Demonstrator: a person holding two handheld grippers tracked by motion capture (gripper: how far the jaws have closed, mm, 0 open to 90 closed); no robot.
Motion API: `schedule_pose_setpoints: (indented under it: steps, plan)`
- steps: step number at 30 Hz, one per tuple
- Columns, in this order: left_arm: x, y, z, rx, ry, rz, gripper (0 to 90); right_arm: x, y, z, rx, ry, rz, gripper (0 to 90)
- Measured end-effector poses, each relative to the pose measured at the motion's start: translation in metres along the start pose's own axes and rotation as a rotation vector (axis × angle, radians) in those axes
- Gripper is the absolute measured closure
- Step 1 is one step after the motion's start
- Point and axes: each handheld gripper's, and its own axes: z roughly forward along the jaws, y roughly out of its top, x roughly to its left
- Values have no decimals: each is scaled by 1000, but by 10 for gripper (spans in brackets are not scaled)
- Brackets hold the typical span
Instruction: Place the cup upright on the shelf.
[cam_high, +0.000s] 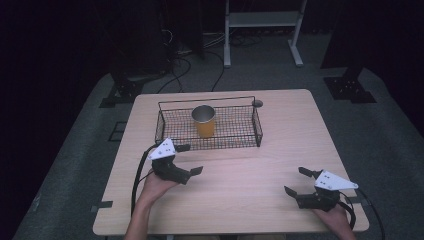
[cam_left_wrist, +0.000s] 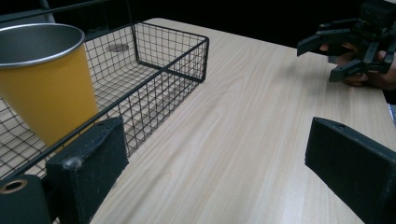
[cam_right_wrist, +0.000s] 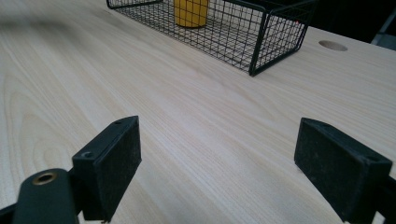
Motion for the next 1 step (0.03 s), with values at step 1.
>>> schedule_pose_setpoints:
  steps: [1]
  plan:
    - [-1,-1,-2,-1,1,-2,47,0,0,0,0,0,0,137]
